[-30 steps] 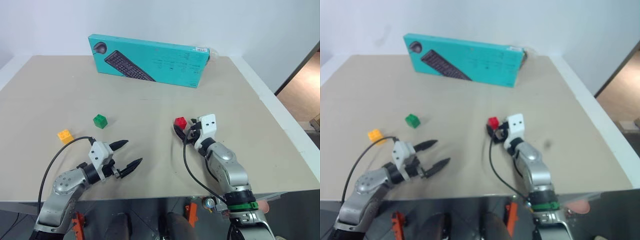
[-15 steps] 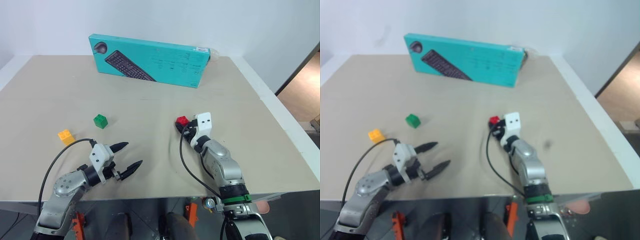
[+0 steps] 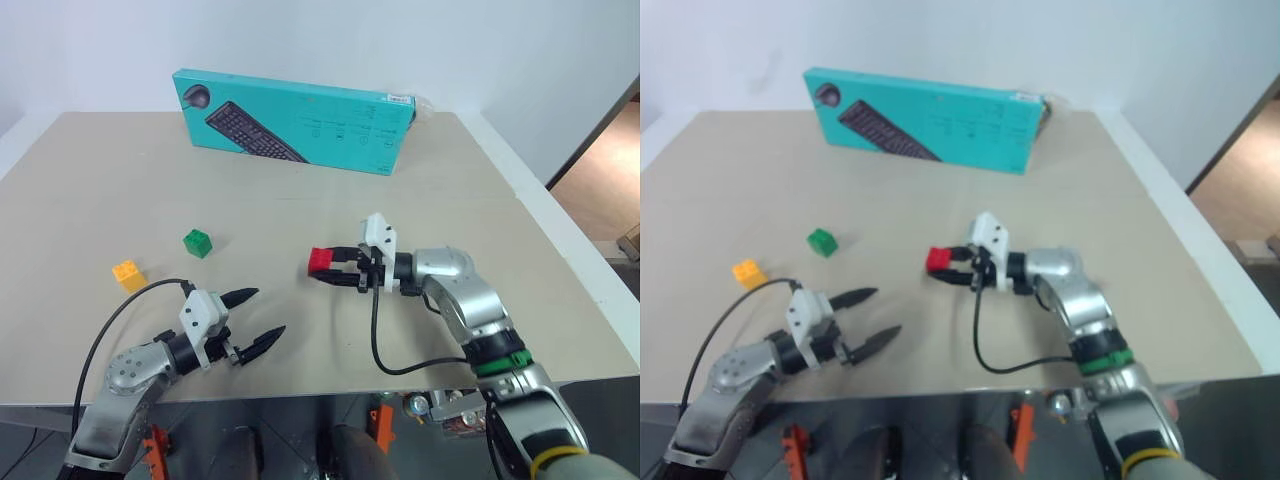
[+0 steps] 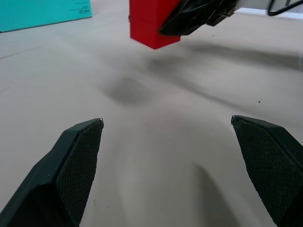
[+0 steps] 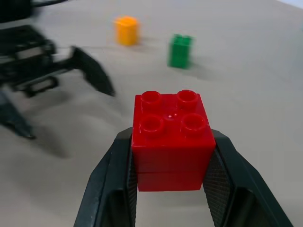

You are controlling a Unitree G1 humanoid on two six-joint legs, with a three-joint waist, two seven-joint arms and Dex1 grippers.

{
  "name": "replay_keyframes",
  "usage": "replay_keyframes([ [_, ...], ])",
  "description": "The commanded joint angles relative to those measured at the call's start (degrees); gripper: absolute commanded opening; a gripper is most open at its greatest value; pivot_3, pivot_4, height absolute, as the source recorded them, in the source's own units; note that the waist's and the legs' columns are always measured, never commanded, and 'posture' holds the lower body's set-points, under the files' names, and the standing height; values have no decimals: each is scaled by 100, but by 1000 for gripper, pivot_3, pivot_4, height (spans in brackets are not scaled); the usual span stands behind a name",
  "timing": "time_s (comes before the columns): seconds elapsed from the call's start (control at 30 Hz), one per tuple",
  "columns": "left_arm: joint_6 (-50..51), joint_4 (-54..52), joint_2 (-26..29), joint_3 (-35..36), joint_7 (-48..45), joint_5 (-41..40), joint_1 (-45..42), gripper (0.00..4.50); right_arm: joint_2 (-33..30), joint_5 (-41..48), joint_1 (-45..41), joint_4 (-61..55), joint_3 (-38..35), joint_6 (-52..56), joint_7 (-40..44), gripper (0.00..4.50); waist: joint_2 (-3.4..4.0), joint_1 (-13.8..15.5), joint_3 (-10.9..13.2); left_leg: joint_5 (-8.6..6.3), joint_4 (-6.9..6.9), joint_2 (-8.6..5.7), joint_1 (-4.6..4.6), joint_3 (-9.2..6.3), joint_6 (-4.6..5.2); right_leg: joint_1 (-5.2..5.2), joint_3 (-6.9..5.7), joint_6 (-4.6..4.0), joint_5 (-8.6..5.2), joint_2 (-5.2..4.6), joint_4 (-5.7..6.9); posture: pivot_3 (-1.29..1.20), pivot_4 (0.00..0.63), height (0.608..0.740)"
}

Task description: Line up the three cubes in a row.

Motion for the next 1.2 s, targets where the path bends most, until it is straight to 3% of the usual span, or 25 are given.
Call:
replay_keyframes([
  [0.03,25,-273,43,64,2,-126,56,4500,119,-143,-418,766,103,-500,541,1269,0,0,0,0,-1,0,0,2,0,0,1,-1,0,-1,0,0,150,740],
  [0.3,82,-562,77,150,189,-108,384,4500,466,-559,-842,2055,124,-1330,860,1269,1,-1,1,-3,-3,4,-3,5,-3,-10,19,3,-1,-5,0,0,150,740],
  [0.9,75,-588,119,169,293,-68,392,4500,555,-804,-1018,2932,-163,-1664,765,1269,2,-1,1,-3,-3,6,1,8,-3,-10,24,2,3,-9,1,0,150,740],
  [0.97,71,-571,122,160,287,-70,374,4500,543,-820,-1018,2961,-162,-1675,771,2292,2,-1,1,-3,-4,6,1,8,-3,-11,24,2,3,-10,1,0,150,740],
  [1.17,48,-541,145,149,251,-55,373,4500,445,-756,-898,2647,-168,-1584,889,4334,3,-1,2,-3,-3,6,1,9,-3,-10,26,3,3,-11,1,0,150,740],
  [1.2,42,-539,149,152,248,-52,378,4500,394,-737,-850,2531,-175,-1541,915,4462,3,0,2,-3,-3,6,1,8,-3,-10,26,3,3,-11,1,0,150,740],
])
